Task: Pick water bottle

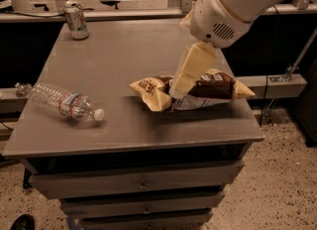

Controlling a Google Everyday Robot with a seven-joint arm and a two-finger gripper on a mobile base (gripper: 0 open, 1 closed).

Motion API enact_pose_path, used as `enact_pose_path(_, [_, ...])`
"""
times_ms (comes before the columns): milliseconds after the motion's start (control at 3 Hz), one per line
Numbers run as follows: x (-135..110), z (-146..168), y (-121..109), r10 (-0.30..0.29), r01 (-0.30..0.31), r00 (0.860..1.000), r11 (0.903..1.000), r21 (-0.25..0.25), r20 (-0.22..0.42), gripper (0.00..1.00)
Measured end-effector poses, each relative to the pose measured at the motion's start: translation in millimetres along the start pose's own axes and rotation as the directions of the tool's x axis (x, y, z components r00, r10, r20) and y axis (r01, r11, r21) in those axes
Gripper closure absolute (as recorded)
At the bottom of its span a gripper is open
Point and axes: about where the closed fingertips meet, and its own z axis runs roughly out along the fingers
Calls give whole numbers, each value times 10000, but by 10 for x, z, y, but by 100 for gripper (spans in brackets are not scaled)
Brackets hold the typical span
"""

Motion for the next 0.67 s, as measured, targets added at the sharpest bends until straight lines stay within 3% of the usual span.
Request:
enact_pose_path(333, [-591, 360, 105, -164, 233, 9949, 9974, -676, 998, 0])
enact_pose_path(667, [-1050, 731, 290, -122, 394, 9844, 9875, -1524, 1757, 0])
